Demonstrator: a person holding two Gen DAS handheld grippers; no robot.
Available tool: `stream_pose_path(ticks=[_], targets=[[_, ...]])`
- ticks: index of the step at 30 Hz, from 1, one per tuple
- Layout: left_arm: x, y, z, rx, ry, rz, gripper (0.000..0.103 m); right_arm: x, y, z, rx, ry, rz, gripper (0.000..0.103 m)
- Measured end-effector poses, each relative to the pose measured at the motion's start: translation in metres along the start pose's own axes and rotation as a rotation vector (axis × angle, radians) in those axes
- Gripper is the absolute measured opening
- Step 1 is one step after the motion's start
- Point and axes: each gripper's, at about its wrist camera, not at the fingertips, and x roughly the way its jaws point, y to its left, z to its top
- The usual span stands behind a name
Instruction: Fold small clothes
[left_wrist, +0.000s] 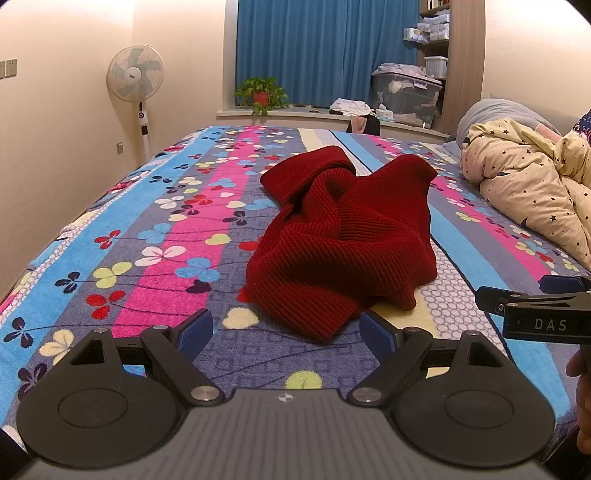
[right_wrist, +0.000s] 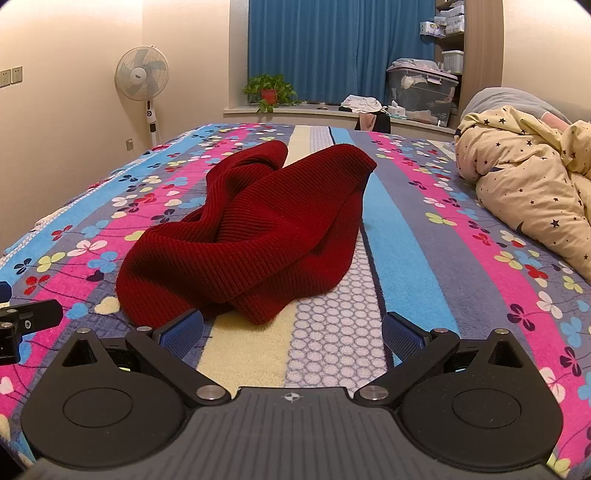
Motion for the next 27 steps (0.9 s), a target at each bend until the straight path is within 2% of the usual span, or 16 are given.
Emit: stream_pose_path(ticks=[13, 17, 20, 23, 27], targets=[[-0.002, -0.002, 0.001, 0.004, -0.01, -0.001, 0.09, 0.0, 0.002, 0.0, -0.003, 0.002, 0.002, 0.096], [-0.006, -0.009, 0.0, 0.032, -0.056, 0.006, 0.09, -0.001, 0.004, 0.0, -0.004, -0.009, 0.014, 0.088], [-0.007, -0.012, 0.001, 0.038, -0.069, 0.001, 0.09, -0.007, 0.002, 0.004, 0.004, -0.054, 0.014, 0.084], [-0.007, -0.005, 0.009, 0.025, -0.061, -0.034, 0.09, -0.016, -0.009, 0.013, 0.047, -0.14, -0.007, 0.083], [-0.003, 0.008, 0.038, 0.11, -0.074, -0.121, 0.09, -0.011, -0.043, 0.04, 0.104, -0.176, -0.009, 0.084]])
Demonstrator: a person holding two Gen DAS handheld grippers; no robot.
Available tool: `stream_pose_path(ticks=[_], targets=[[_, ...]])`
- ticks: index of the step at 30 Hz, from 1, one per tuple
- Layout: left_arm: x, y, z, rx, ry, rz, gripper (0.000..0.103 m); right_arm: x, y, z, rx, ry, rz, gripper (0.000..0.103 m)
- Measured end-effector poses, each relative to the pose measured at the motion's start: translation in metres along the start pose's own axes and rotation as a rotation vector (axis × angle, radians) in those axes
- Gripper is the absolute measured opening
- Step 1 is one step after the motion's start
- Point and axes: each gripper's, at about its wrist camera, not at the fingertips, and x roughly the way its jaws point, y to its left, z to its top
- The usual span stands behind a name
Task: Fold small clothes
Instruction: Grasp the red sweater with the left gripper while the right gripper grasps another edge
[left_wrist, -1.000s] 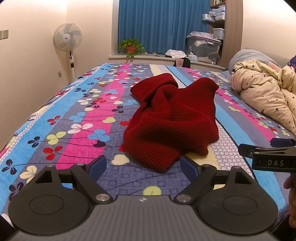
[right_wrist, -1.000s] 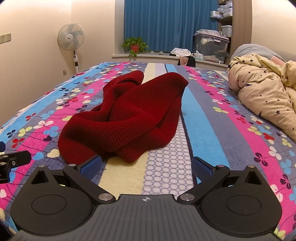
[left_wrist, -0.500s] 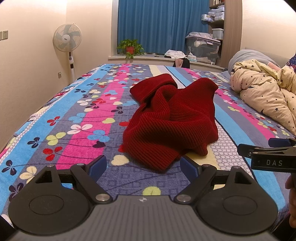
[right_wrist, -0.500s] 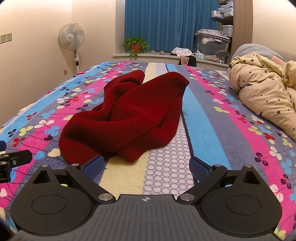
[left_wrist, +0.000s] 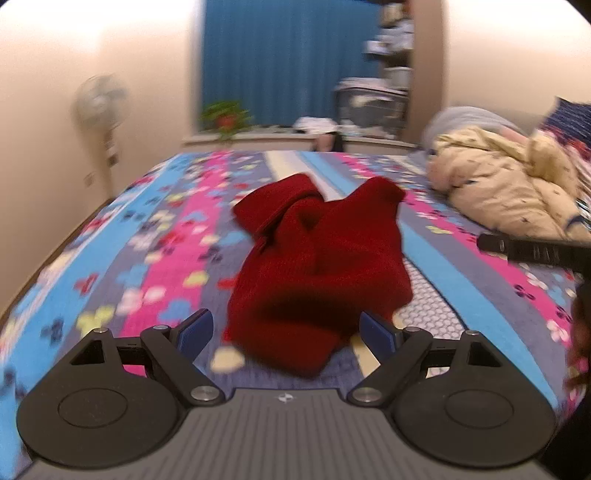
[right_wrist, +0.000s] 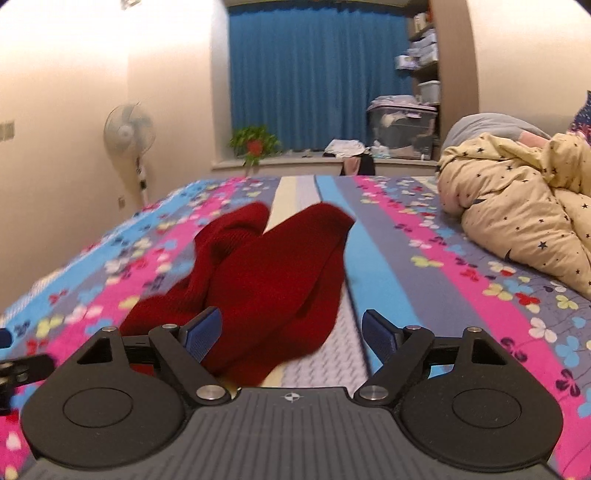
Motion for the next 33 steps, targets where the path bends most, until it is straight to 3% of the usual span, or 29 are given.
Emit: stream_pose_path(ticks=[4, 8, 10, 11, 12, 14, 19, 21, 23, 24, 30, 31, 33], targets=[[0.03, 0.026, 0.028, 0.095, 0.002, 0.029, 0.09, 0.028, -0.03, 0.036, -0.027, -0.044, 0.011, 0.081], [0.071, 0.054, 0.025, 0.062, 0.032, 0.072, 0.09, 0.078, -0.056, 0.054, -0.021, -0.045, 0.005, 0.08], [0.096, 0.059, 0.011, 0.049, 0.119, 0.092, 0.087, 0.109, -0.067, 0.049, 0.01, -0.012, -0.015, 0.073], [0.108, 0.061, 0.008, 0.026, 0.191, 0.098, 0.079, 0.125, -0.071, 0.043, 0.032, 0.021, -0.015, 0.068], [0.115, 0.064, 0.007, -0.017, 0.221, 0.08, 0.077, 0.144, -0.074, 0.037, 0.059, 0.076, -0.004, 0.058], [0.125, 0.065, 0.008, -0.069, 0.235, 0.011, 0.077, 0.175, -0.079, 0.035, 0.141, 0.154, 0.048, 0.05], [0.154, 0.059, 0.001, -0.092, 0.323, -0.039, 0.077, 0.233, -0.07, 0.029, 0.125, 0.161, 0.073, 0.051], [0.162, 0.061, -0.005, -0.14, 0.367, -0.058, 0.077, 0.252, -0.07, 0.03, 0.171, 0.187, 0.117, 0.073], [0.169, 0.063, -0.009, -0.18, 0.398, -0.067, 0.077, 0.269, -0.066, 0.029, 0.171, 0.194, 0.135, 0.084], [0.172, 0.066, -0.012, -0.203, 0.409, -0.076, 0.078, 0.277, -0.066, 0.029, 0.165, 0.198, 0.132, 0.085], [0.19, 0.075, -0.02, -0.327, 0.478, -0.134, 0.078, 0.318, -0.067, 0.015, 0.226, 0.276, 0.148, 0.084], [0.192, 0.075, -0.022, -0.336, 0.485, -0.136, 0.078, 0.321, -0.067, 0.015, 0.241, 0.28, 0.161, 0.08], [0.198, 0.075, -0.024, -0.348, 0.494, -0.134, 0.078, 0.319, -0.065, 0.017, 0.256, 0.279, 0.195, 0.061]])
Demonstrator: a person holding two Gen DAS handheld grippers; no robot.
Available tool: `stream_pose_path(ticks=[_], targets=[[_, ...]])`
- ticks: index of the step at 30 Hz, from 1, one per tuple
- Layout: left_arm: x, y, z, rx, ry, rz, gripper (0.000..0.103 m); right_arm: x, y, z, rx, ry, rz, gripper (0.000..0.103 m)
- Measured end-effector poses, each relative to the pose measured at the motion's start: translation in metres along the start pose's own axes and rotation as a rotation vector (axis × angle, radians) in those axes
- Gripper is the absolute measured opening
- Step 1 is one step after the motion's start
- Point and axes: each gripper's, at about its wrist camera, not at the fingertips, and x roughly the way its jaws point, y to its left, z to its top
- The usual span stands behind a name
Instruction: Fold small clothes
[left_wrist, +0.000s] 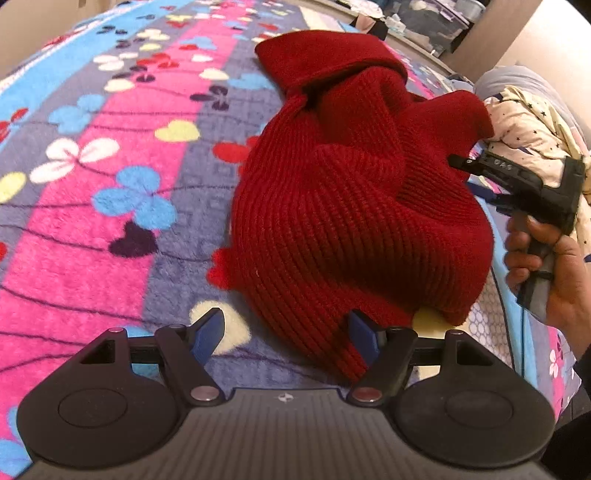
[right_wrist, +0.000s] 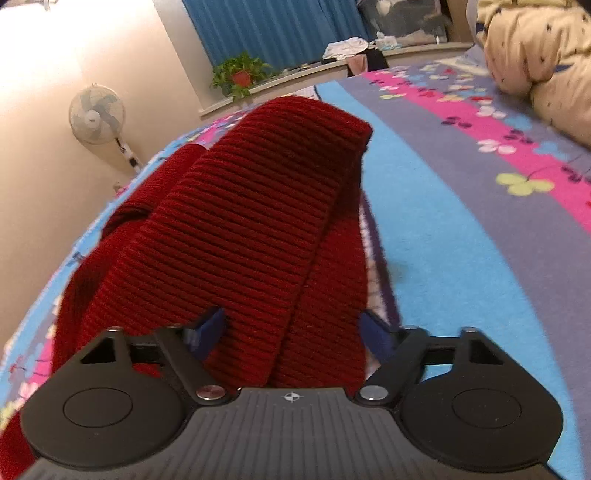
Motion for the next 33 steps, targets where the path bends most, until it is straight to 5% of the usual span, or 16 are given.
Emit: stream_pose_path(ticks=[3, 4, 8, 11, 17, 23, 26, 28, 30, 33], targets=[[0.003, -0.001, 0.002, -0.003, -0.025, 0.007, 0.077, -0.01, 0.007, 0.003, -0.021, -0.005, 0.011, 0.007], [0.003, -0.003, 0.002, 0.003, -0.038, 0.005, 0.074, -0.018, 0.008, 0.004, -0.014, -0.018, 0.026, 0.008], [-0.004, -0.009, 0.001, 0.052, -0.077, 0.005, 0.035, -0.055, 0.01, 0.006, -0.031, -0.067, 0.016, 0.005], [-0.023, -0.012, -0.002, 0.095, -0.14, 0.006, 0.025, -0.094, 0.012, 0.004, -0.056, -0.079, 0.024, 0.004], [-0.077, -0.017, -0.01, 0.211, -0.265, 0.033, 0.023, -0.183, 0.021, -0.027, -0.158, -0.052, 0.048, 0.004], [-0.139, -0.007, -0.032, 0.402, -0.242, 0.094, 0.022, -0.231, 0.018, -0.088, -0.35, 0.232, 0.128, 0.0], [-0.144, 0.012, -0.05, 0.411, -0.172, 0.106, 0.023, -0.241, 0.011, -0.122, -0.432, 0.378, 0.177, 0.0], [-0.132, 0.027, -0.054, 0.326, -0.099, 0.114, 0.025, -0.246, 0.004, -0.126, -0.437, 0.37, 0.166, 0.001], [-0.131, 0.031, -0.051, 0.298, -0.135, 0.133, 0.027, -0.251, -0.012, -0.115, -0.356, 0.317, 0.173, 0.004], [-0.133, 0.038, -0.043, 0.219, -0.163, 0.13, 0.042, -0.25, -0.039, -0.09, -0.168, 0.183, 0.101, 0.025]])
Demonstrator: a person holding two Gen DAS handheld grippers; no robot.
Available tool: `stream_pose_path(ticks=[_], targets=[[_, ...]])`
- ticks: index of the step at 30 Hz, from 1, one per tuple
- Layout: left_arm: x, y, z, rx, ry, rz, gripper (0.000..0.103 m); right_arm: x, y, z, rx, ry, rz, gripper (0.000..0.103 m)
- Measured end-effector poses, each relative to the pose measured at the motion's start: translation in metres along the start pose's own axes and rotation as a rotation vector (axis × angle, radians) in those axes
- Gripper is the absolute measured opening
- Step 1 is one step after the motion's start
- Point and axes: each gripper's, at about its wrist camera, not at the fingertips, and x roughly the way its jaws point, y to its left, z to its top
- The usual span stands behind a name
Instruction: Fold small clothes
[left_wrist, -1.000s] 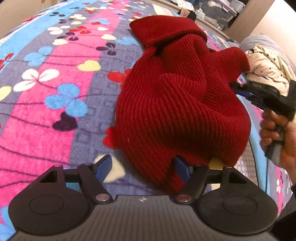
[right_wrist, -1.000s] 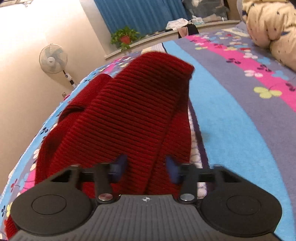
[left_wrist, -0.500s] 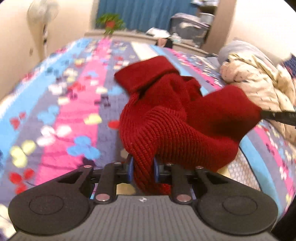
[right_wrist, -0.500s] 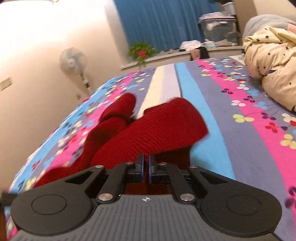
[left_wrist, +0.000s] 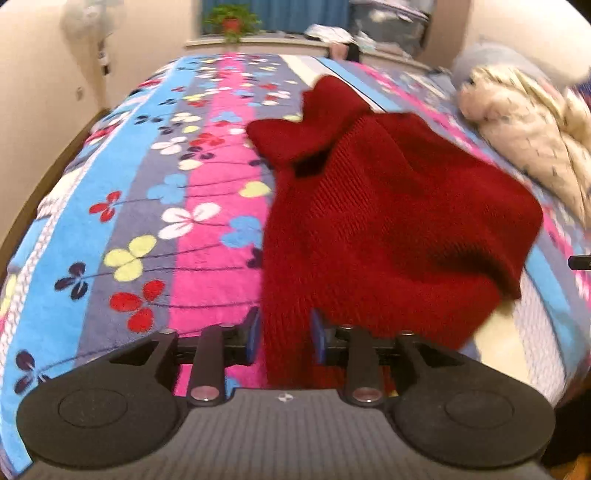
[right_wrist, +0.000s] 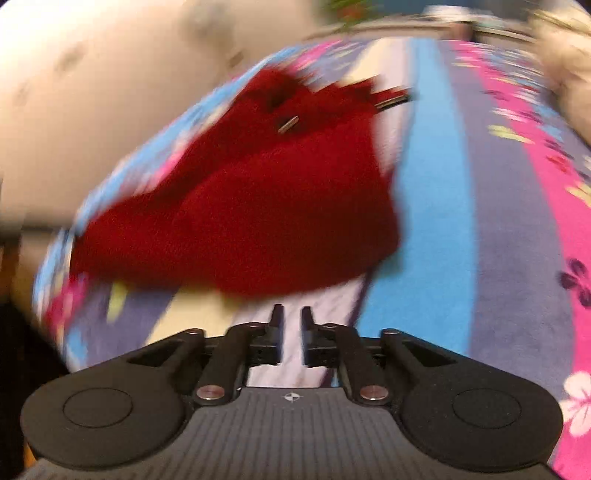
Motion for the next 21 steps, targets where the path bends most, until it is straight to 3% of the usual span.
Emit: stream_pose_path(ticks=[2, 3, 6, 10, 16, 19, 20, 21], targets=[[0.004, 0.009, 0.005, -0.067, 0.012, -0.019, 0.052, -0.003, -0.015, 0.014, 0.096, -0.101, -0.071, 0.054], [0.007, 0.011, 0.008, -0.095, 0.022, -0.028, 0.057, -0.003, -0.019, 0.021, 0.128, -0.138, -0.091, 0.06], [0.02, 0.016, 0.013, -0.162, 0.076, -0.032, 0.066, 0.015, -0.025, 0.034, 0.192, -0.187, -0.103, 0.064], [0.036, 0.022, 0.012, -0.216, 0.135, -0.016, 0.066, 0.053, -0.015, 0.044, 0.187, -0.156, -0.117, 0.071], [0.053, 0.025, 0.013, -0.24, 0.179, -0.025, 0.067, 0.099, 0.0, 0.053, 0.145, -0.061, -0.123, 0.071], [0.061, 0.018, 0.013, -0.215, 0.204, -0.03, 0.067, 0.111, 0.004, 0.053, 0.119, -0.018, -0.114, 0.064], [0.063, 0.015, 0.012, -0.199, 0.21, -0.028, 0.066, 0.113, 0.007, 0.052, 0.098, -0.011, -0.118, 0.054], [0.065, 0.012, 0.012, -0.182, 0.215, -0.026, 0.065, 0.113, 0.011, 0.051, 0.072, -0.003, -0.124, 0.038]])
